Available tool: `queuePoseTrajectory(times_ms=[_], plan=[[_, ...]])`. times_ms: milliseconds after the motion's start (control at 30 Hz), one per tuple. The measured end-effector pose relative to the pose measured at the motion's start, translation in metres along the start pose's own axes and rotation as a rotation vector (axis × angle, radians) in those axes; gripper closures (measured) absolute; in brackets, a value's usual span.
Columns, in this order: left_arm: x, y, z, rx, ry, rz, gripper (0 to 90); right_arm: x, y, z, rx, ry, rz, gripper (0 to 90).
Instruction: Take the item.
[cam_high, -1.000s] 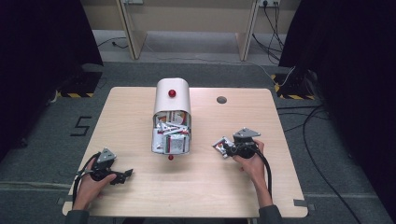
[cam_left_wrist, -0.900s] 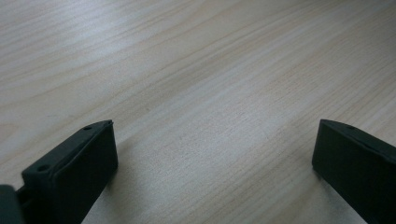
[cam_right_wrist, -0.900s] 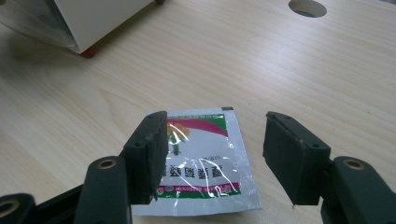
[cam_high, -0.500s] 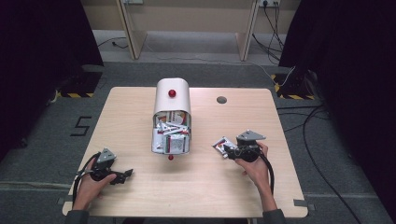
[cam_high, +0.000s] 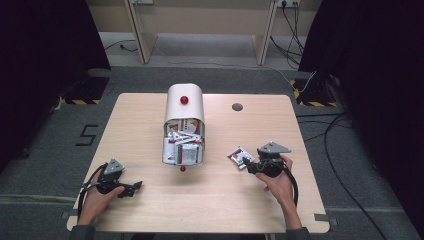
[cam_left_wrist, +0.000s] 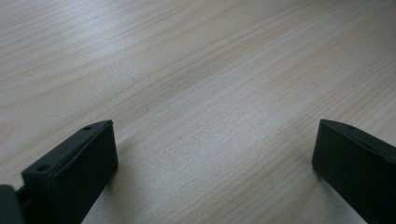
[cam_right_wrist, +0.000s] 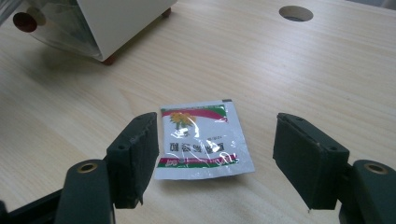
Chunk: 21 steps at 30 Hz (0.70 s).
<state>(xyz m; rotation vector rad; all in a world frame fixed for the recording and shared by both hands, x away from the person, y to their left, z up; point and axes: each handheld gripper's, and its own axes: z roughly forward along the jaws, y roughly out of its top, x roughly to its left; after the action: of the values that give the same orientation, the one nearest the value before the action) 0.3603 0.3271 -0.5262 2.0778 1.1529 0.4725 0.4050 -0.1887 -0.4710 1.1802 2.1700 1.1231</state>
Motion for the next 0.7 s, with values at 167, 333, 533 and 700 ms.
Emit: queuePoseTrajectory(times_ms=[167,333,533,700], plan=[[0.000,0.000,0.000,0.000,0.000,0.000,0.0,0.002,-0.003,-0.004,0.004,0.004,-0.009,31.5],[0.000,0.000,0.000,0.000,0.000,0.000,0.0,0.003,-0.005,-0.008,0.001,0.003,-0.005,31.3],[0.000,0.000,0.000,0.000,0.000,0.000,0.0,0.002,-0.007,-0.014,-0.004,0.000,-0.004,30.0],[0.000,0.000,0.000,0.000,0.000,0.000,0.0,0.003,-0.012,-0.020,-0.002,0.001,0.005,25.8]])
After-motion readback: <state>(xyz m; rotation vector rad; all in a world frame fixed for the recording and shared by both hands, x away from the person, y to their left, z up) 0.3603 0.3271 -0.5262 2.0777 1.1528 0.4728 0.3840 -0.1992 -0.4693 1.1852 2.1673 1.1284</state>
